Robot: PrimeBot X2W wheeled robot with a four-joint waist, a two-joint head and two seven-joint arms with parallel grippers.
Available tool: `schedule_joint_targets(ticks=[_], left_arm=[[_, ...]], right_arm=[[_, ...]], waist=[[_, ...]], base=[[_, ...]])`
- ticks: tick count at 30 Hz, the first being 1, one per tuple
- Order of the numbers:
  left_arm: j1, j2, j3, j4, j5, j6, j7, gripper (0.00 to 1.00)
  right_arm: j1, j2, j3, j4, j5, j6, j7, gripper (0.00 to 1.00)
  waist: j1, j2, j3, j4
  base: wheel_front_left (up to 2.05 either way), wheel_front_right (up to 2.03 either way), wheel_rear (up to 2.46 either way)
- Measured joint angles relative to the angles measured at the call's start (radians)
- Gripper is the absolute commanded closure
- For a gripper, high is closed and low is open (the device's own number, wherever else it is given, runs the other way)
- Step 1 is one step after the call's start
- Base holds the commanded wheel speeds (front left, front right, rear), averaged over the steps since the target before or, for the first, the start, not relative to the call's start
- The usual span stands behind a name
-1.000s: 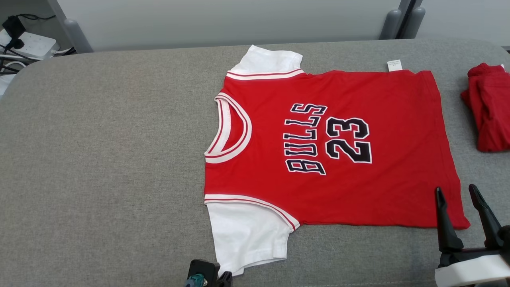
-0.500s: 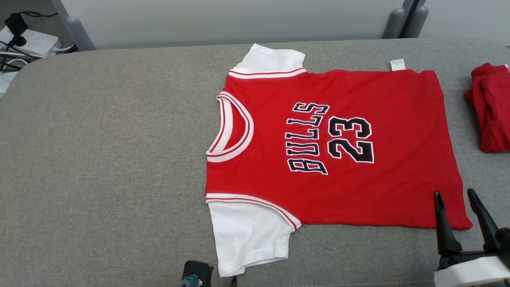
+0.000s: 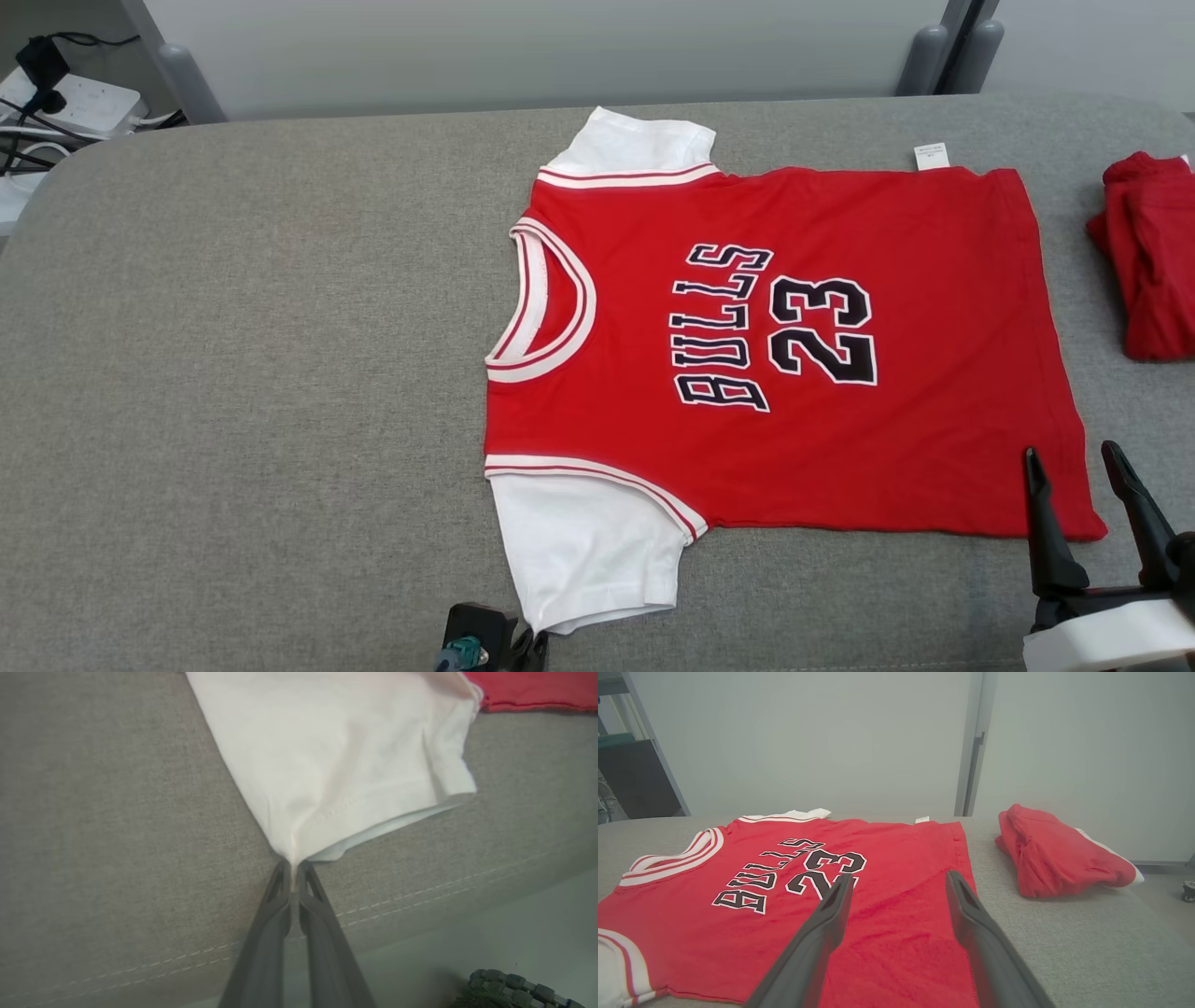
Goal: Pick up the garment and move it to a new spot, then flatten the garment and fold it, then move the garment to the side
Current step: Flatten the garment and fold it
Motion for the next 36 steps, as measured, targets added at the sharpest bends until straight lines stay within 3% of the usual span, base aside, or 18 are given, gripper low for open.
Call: schedule_joint_targets(ticks=[8,16,23,32,35,36], left_arm=[[0.001,0.025,0.005,-0.007,-0.002,-0.008,-0.022,1.0],[0.007,0.092,0.033,-0.058,-0.002,0.004,-0.014,1.0],[0.007,0.103,0.037,-0.087,-0.001,0.016,-0.004,1.0],[0.006,0.099,0.034,-0.099,-0.001,0.02,-0.004,1.0],[0.006,0.101,0.033,-0.099,-0.001,0.02,-0.004,1.0],[0.006,0.102,0.032,-0.099,-0.001,0.02,-0.004,1.0]], right_arm=[[0.0,0.006,-0.025,0.051,0.001,0.0,0.0,0.0],[-0.055,0.004,-0.092,0.282,0.087,0.0,0.0,0.0],[-0.115,-0.008,-0.146,0.482,0.135,0.0,0.002,0.0],[-0.125,0.034,-0.142,0.53,0.152,0.0,0.0,0.0],[-0.143,0.033,-0.129,0.539,0.157,0.0,0.0,0.08],[-0.147,0.032,-0.127,0.54,0.157,0.0,0.0,0.15]], waist=[[0.0,0.0,-0.008,0.019],[0.0,0.0,0.011,0.042],[0.0,0.0,0.028,0.059],[0.0,0.0,0.046,0.054],[0.0,0.0,0.045,0.051],[0.0,0.0,0.044,0.05]], base=[[0.0,0.0,0.0],[0.0,0.0,0.0],[0.0,0.0,0.0],[0.0,0.0,0.0],[0.0,0.0,0.0],[0.0,0.0,0.0]])
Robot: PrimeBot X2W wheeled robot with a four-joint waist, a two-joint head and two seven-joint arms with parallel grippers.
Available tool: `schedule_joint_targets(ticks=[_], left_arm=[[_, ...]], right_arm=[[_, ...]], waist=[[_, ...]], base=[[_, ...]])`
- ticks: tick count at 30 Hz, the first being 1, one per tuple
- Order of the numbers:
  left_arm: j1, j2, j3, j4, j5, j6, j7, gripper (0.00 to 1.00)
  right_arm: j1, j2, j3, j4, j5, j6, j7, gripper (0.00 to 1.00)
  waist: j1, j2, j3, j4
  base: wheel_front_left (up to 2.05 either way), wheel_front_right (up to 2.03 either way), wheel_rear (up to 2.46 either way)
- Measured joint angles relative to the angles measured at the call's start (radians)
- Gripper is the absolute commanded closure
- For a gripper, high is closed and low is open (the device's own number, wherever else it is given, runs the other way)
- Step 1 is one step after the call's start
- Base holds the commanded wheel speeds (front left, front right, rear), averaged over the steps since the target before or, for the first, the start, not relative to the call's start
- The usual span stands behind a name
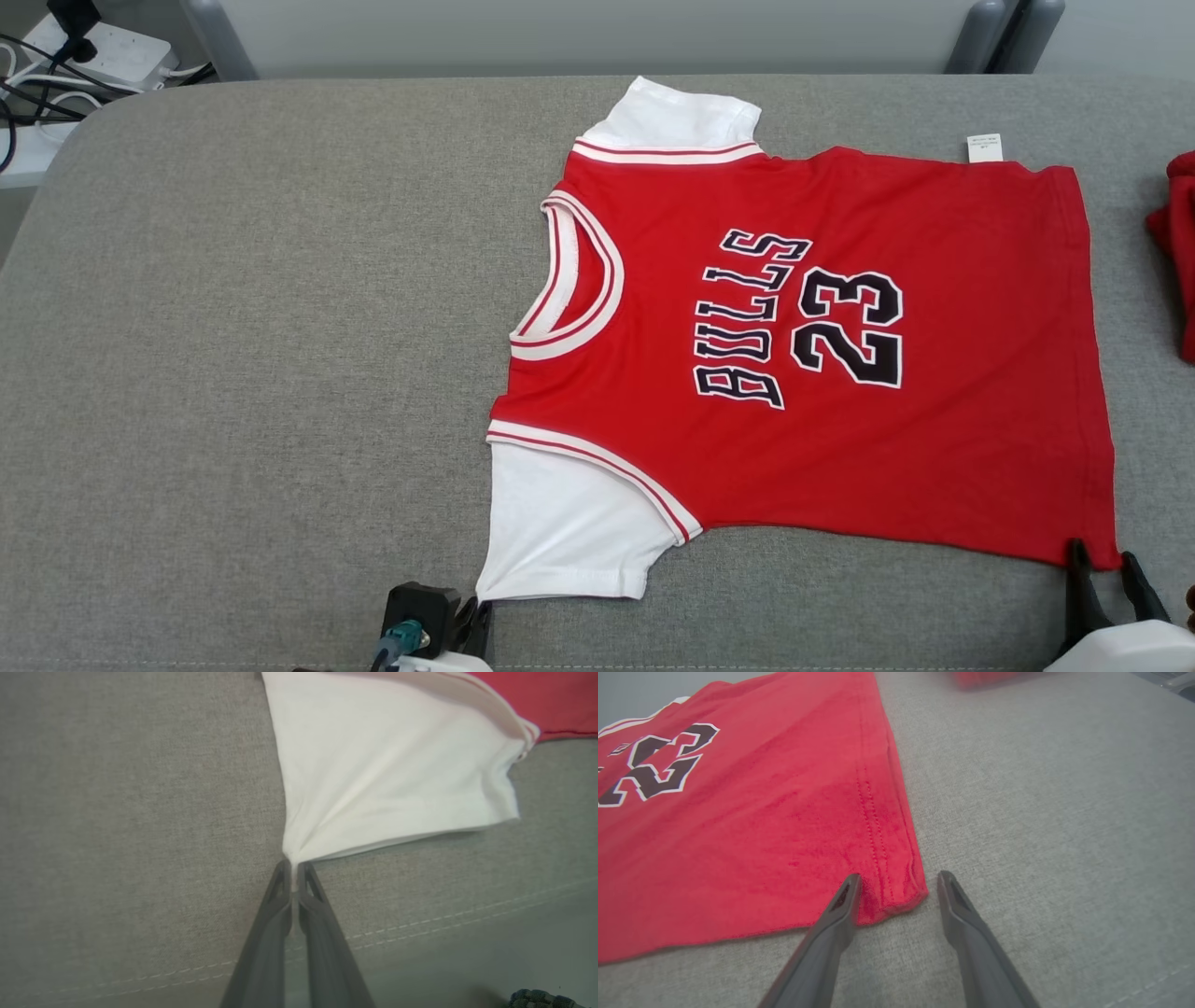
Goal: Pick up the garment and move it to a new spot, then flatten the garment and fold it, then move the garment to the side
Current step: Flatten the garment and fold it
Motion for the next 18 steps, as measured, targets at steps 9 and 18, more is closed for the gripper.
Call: schedule_joint_targets(ticks=[9,18], left_arm=[[-0.001,0.011,-0.002,-0.022,-0.003,0.0,0.0,1.0],[0.02,0.07,0.014,-0.192,-0.011,0.029,0.06,1.0]], right_arm=[[0.0,-0.004,0.002,-0.013,0.001,0.0,0.0,1.0],[0.08,-0.042,0.045,-0.16,0.001,0.0,0.034,1.0]], waist=[[0.0,0.0,-0.001,0.006],[0.0,0.0,-0.025,0.003]], base=[[0.0,0.0,0.0],[0.0,0.0,0.0]])
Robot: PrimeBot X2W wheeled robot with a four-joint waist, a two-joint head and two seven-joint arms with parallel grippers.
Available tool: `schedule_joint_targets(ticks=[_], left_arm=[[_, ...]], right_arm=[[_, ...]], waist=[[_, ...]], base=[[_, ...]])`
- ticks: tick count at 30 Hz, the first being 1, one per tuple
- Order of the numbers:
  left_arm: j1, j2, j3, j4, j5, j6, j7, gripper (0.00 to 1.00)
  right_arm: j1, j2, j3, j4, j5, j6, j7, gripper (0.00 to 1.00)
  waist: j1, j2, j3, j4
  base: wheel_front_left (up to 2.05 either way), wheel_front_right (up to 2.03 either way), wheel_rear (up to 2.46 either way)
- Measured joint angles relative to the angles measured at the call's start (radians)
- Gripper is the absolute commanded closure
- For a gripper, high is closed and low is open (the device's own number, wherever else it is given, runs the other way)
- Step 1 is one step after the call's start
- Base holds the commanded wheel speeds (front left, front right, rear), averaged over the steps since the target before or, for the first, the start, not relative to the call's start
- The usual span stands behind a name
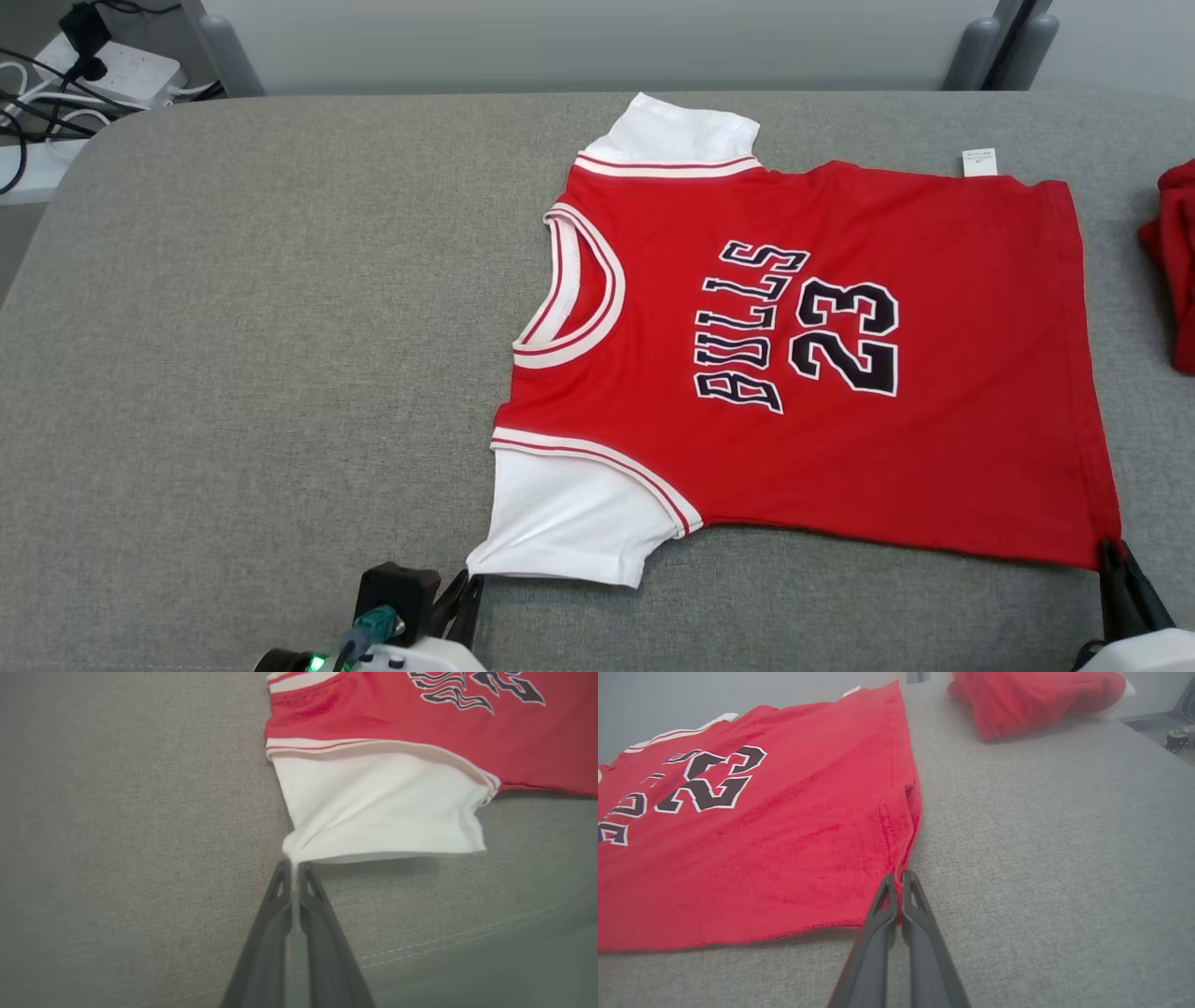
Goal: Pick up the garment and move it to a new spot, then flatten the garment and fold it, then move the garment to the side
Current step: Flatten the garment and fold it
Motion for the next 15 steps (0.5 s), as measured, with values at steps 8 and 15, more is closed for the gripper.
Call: schedule_joint_targets(ticks=[8,15], left_arm=[[0.146,0.093,0.018,-0.213,-0.029,0.065,0.124,1.0],[0.234,0.161,0.02,-0.362,-0.045,0.105,0.209,1.0]], right_arm=[[0.147,-0.033,0.0,-0.196,0.006,0.0,0.146,1.0],[0.29,-0.053,-0.016,-0.373,0.018,0.0,0.296,1.0]], waist=[[0.0,0.0,-0.033,0.003],[0.0,0.0,-0.043,0.011]], base=[[0.0,0.0,0.0],[0.0,0.0,0.0]])
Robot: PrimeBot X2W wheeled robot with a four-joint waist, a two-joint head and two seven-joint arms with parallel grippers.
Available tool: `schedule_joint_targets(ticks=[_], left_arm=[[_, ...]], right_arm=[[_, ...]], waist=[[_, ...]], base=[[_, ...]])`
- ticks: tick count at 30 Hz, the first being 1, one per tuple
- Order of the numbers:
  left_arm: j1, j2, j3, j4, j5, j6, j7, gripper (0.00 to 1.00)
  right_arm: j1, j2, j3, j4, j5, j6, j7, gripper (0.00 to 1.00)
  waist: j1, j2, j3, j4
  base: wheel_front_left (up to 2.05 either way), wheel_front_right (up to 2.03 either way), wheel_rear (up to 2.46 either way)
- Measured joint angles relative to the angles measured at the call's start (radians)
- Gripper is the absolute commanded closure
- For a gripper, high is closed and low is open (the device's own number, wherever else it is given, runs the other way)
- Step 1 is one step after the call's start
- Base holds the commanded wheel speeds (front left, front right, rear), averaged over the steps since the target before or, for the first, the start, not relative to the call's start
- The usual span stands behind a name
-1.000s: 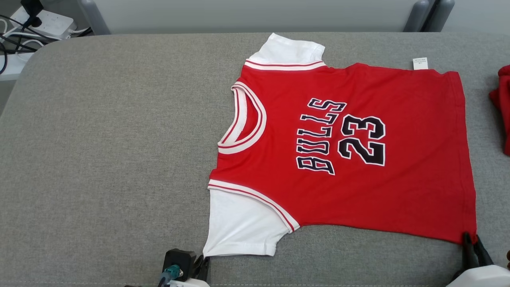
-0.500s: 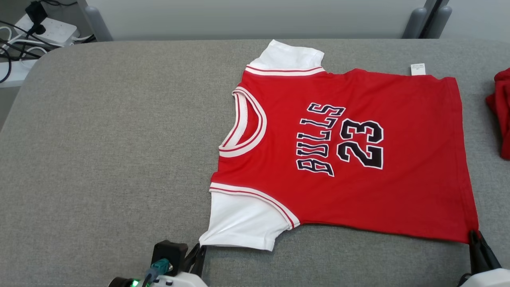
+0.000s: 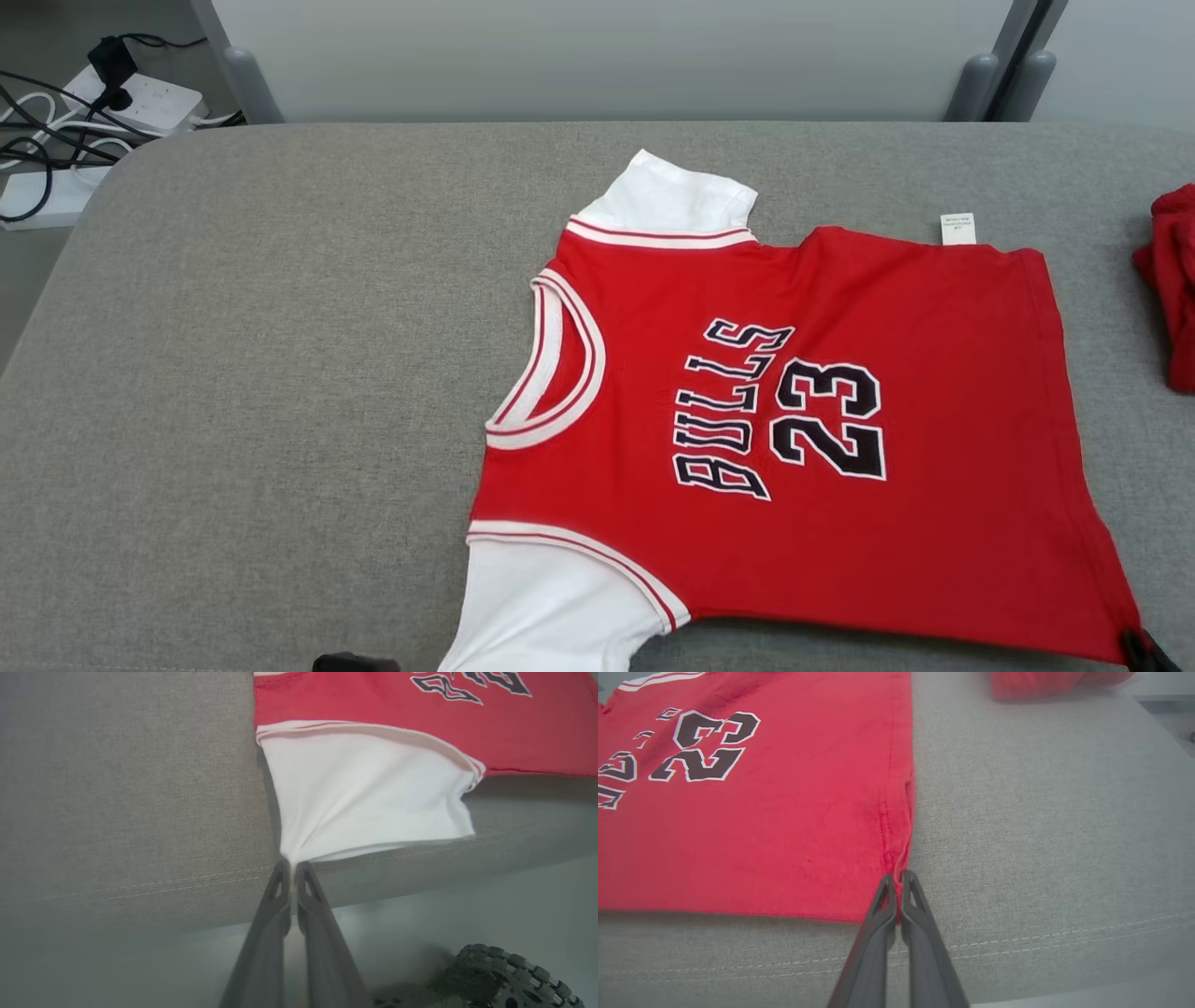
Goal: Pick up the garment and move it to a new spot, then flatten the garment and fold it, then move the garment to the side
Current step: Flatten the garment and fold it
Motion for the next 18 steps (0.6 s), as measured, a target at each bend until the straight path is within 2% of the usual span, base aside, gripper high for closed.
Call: schedule_joint_targets(ticks=[4,8,13,18], left_arm=[[0.016,0.017,0.002,-0.044,0.004,0.012,0.019,1.0],[0.013,0.006,0.007,-0.061,0.004,0.013,0.006,1.0],[-0.047,-0.033,0.002,-0.003,0.012,-0.002,-0.034,1.0],[-0.13,-0.073,-0.018,0.071,0.029,-0.025,-0.074,1.0]], right_arm=[[0.045,0.003,-0.044,-0.065,-0.016,0.0,0.056,1.0],[0.048,0.04,-0.107,-0.111,-0.057,0.0,0.102,1.0],[0.018,0.086,-0.126,-0.096,-0.101,0.0,0.156,1.0],[-0.076,0.096,-0.133,-0.035,-0.135,0.0,0.177,1.0]], waist=[[0.0,0.0,-0.003,-0.003],[-0.0001,0.0001,-0.006,-0.011],[0.0,0.0,-0.016,-0.022],[0.0,0.0,-0.016,-0.021]], base=[[0.0,0.0,0.0],[0.0,0.0,0.0],[0.0,0.0,0.0],[0.0,0.0,0.0]])
